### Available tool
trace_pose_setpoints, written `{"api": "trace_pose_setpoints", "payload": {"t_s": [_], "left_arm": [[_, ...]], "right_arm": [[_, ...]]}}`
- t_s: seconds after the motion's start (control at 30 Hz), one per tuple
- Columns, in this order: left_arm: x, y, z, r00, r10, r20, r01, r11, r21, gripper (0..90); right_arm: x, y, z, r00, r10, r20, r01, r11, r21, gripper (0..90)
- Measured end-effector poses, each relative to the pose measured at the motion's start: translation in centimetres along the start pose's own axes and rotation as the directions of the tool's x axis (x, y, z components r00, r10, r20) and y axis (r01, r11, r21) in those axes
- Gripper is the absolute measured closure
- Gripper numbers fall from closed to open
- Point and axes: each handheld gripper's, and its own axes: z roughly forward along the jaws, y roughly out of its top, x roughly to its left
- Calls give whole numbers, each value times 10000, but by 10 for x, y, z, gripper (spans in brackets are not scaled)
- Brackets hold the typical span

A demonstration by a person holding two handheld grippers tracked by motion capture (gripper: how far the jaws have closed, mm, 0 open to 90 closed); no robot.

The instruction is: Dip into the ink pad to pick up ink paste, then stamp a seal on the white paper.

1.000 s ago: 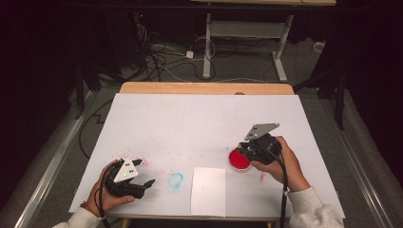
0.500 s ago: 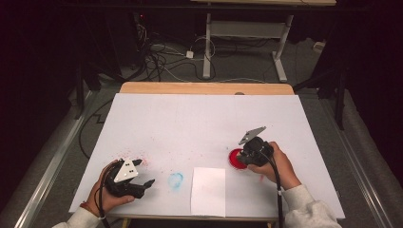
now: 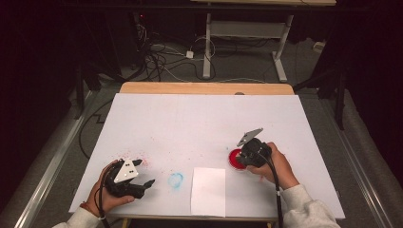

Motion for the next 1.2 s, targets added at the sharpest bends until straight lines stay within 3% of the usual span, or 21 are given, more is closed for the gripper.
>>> {"api": "trace_pose_setpoints", "payload": {"t_s": [0.67, 1.2], "left_arm": [[1, 1, -2, 9998, -180, 62, 181, 9997, -170, 186], [2, -1, 0, 9998, -221, 23, 221, 9998, -19, 188]], "right_arm": [[-1, -3, 2, 9997, 207, -87, -208, 9996, -168, 764], [1, -3, 2, 9999, 155, 65, -154, 9997, -198, 763]]}}
